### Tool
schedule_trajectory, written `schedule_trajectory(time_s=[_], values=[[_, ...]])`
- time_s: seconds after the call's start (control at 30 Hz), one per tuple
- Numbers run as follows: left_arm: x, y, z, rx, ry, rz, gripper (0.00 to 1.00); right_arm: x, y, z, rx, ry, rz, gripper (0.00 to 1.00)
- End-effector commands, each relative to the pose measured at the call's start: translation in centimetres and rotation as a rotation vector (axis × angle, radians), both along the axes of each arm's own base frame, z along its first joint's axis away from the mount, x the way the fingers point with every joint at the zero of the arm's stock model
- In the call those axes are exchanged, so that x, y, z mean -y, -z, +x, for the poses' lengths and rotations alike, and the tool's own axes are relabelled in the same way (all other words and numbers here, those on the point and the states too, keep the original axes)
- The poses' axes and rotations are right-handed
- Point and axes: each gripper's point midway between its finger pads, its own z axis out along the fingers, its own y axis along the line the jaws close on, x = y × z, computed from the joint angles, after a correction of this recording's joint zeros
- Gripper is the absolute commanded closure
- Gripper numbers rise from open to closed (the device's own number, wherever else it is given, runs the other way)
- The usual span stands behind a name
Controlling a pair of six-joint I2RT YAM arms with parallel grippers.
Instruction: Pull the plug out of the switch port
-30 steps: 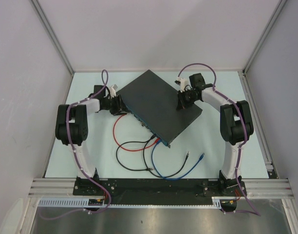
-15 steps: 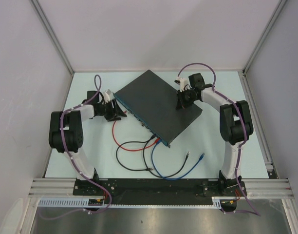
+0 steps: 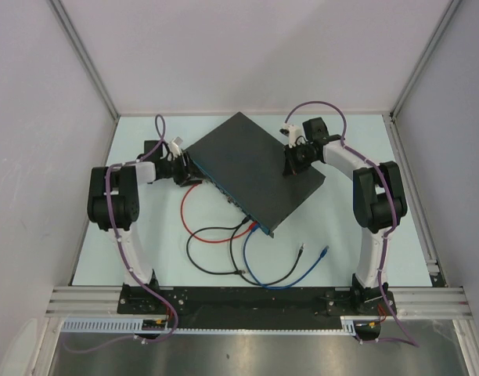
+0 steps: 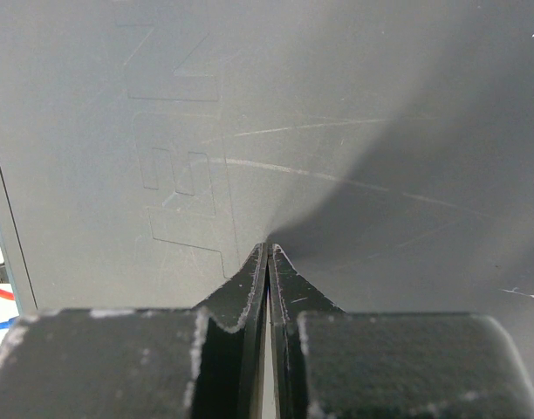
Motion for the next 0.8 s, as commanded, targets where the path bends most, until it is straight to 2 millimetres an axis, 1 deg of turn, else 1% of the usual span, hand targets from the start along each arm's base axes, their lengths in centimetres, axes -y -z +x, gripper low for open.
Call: schedule_trajectory(time_s=[0.0, 0.07, 0.13, 0.2, 0.43, 0.67, 0.77], values=[[1.1, -1.9, 1.5, 0.062, 0.030, -0.071, 0.52, 2.3, 4.1, -0.7, -0.041, 0.017, -0.153, 0.94], [1.3, -2.0, 1.5, 0.061, 0.040, -0.093, 0.53, 2.3, 4.2, -0.9, -0.044, 0.013, -0.160, 0.94], [1.5, -1.7, 1.3, 0.046, 0.047, -0.105, 0.55, 2.3, 4.4, -0.9, -0.044, 0.011, -0.164, 0.94], [1.6, -1.7, 1.6, 0.065, 0.054, -0.115, 0.56, 2.3, 4.5, -0.9, -0.044, 0.009, -0.169, 0.94], [2.3, -1.5, 1.4, 0.062, 0.092, -0.171, 0.62, 2.3, 4.9, -0.9, -0.040, -0.001, -0.188, 0.94], [3.0, -1.5, 0.9, 0.053, 0.139, -0.248, 0.64, 2.6, 5.2, -0.8, -0.036, -0.002, -0.204, 0.94], [3.2, -1.4, 1.0, 0.064, 0.149, -0.256, 0.68, 2.7, 5.4, -0.9, -0.040, 0.000, -0.209, 0.94]])
